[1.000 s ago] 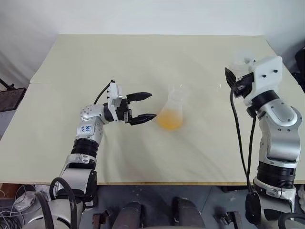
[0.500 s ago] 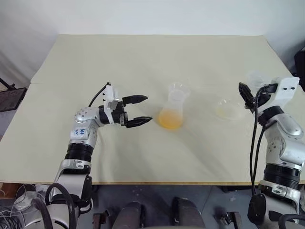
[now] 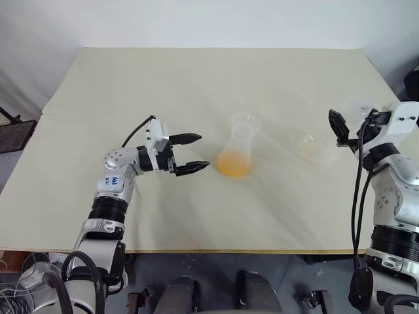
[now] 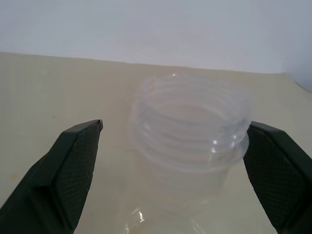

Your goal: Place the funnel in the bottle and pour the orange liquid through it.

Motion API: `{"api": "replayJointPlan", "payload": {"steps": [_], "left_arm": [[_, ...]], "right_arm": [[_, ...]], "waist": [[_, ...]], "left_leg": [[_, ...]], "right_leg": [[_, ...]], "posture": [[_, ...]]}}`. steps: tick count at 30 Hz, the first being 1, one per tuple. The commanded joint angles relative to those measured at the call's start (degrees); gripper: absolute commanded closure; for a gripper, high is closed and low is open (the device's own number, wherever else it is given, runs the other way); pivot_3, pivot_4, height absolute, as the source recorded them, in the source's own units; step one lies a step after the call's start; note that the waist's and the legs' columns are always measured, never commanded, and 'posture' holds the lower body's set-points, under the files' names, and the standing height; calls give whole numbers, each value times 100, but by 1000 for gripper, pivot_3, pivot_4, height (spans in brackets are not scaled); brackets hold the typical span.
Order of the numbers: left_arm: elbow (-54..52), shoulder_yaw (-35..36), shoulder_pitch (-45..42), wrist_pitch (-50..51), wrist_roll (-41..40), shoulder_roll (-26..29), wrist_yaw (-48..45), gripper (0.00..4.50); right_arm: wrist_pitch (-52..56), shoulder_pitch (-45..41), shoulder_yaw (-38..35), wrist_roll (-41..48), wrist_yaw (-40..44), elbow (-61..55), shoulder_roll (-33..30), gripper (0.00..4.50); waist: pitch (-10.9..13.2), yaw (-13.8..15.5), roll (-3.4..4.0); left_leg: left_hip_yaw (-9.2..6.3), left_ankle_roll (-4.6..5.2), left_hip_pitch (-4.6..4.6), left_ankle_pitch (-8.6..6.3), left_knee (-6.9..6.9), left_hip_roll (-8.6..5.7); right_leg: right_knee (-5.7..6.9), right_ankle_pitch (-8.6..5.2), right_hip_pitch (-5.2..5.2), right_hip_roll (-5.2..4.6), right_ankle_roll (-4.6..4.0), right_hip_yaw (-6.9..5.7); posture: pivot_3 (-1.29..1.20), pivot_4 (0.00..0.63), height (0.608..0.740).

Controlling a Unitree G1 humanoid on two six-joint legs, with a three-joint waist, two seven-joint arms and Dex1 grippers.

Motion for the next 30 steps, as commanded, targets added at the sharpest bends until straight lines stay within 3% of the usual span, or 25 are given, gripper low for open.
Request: {"api": "replayJointPlan", "payload": {"steps": [1,8,13,18,21,25,30], "left_arm": [[-212,15,65,42,26,67,120,0],[-451,2,246,45,223,136,552,0],[-750,151,434,176,-128,256,295,0],[-769,302,642,41,-335,572,-206,0],[-535,382,712,-23,-349,841,-513,0],[-331,451,839,-163,-364,1059,-817,0],[-91,542,852,-244,-383,1120,-1003,0]], "right_arm": [[2,-135,-112,191,-45,-344,-227,28],[-81,-355,-14,475,214,-634,-506,28],[431,99,-13,1456,1033,-1927,-792,28],[1050,1579,-295,2550,1950,-3176,-1246,28],[1078,2646,-533,2758,2369,-3580,-1321,28],[397,3881,-463,2183,3115,-3516,-1299,28],[-389,4406,-268,1716,3497,-2849,-1043,28]], "waist": [[0,4,0],[0,8,0],[0,23,0],[2,64,-6],[2,152,-6],[2,168,-7],[0,159,-10]], "left_leg": [[0,0,0,0,0,0],[0,0,-1,0,1,-1],[-2,0,-1,0,-1,1],[-10,0,-2,-1,-1,1],[-3,0,2,-1,6,-2],[3,2,8,-1,7,-2],[4,3,10,0,8,-3]], "right_leg": [[0,0,0,0,0,0],[0,0,0,-1,0,1],[-1,0,0,-1,0,0],[-7,0,6,-1,0,-8],[-13,0,15,-2,1,-6],[-17,1,21,-2,1,-2],[-19,2,23,-2,4,0]], "posture": [[0,150,740],[0,150,740],[0,150,740],[0,150,740],[0,150,740],[0,150,740],[0,150,740]]}}
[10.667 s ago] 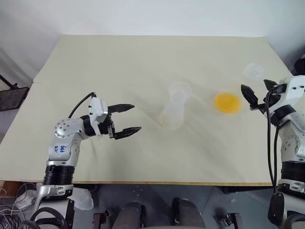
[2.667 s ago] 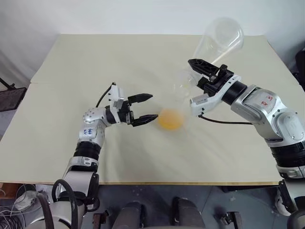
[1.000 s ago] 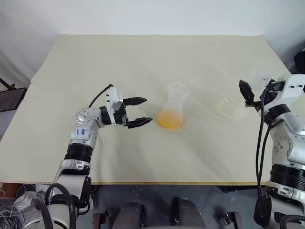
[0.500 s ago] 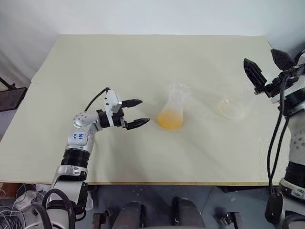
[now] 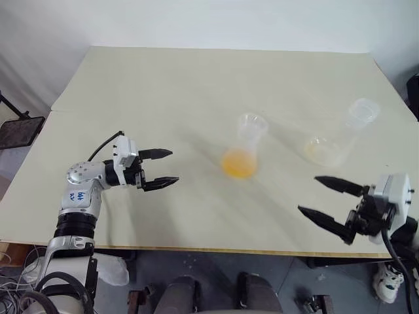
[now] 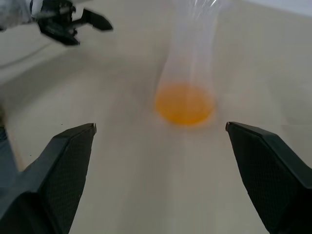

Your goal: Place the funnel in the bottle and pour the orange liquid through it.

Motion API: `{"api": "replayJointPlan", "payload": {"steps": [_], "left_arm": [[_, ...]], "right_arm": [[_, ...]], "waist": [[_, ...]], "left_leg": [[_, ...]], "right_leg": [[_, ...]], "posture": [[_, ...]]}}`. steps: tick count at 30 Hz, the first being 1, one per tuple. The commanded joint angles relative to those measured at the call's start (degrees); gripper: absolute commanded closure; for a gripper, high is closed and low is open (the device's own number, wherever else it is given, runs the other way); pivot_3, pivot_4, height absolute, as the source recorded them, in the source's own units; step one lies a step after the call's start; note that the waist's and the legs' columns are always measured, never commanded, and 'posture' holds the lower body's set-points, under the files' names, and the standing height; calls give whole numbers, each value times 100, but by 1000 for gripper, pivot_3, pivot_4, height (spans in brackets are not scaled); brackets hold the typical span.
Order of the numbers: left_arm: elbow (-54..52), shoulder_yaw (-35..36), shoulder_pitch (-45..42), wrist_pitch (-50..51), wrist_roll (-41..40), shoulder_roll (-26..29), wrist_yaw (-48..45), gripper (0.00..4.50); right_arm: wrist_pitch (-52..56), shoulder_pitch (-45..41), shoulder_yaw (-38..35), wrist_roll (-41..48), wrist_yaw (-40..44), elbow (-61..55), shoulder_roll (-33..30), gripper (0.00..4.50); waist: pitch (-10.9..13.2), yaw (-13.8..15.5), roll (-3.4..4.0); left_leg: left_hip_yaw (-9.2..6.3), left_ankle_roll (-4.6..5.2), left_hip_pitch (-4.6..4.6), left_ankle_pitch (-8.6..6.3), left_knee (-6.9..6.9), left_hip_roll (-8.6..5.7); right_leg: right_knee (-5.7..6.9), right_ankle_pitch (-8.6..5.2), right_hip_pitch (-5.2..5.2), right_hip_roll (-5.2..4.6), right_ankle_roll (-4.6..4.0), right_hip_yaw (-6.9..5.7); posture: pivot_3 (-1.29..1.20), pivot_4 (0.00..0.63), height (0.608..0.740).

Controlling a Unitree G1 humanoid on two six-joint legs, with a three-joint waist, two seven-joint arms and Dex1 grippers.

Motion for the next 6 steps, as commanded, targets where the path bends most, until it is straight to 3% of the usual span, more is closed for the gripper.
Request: {"api": "replayJointPlan", "payload": {"steps": [1,6], "left_arm": [[107,149,-9,-127,-139,68,-127,0],[177,219,-105,-189,-192,-50,-34,0]], "right_arm": [[-603,22,52,-199,204,432,188,28],[-867,-185,172,-429,65,811,225,28]], "waist": [[-1,-10,0],[-1,-15,0]], "left_leg": [[2,0,3,0,0,1],[0,-1,3,0,-2,3]], "right_leg": [[1,0,0,0,0,0],[3,0,-2,1,0,0]], "posture": [[0,150,740],[0,150,740]]}}
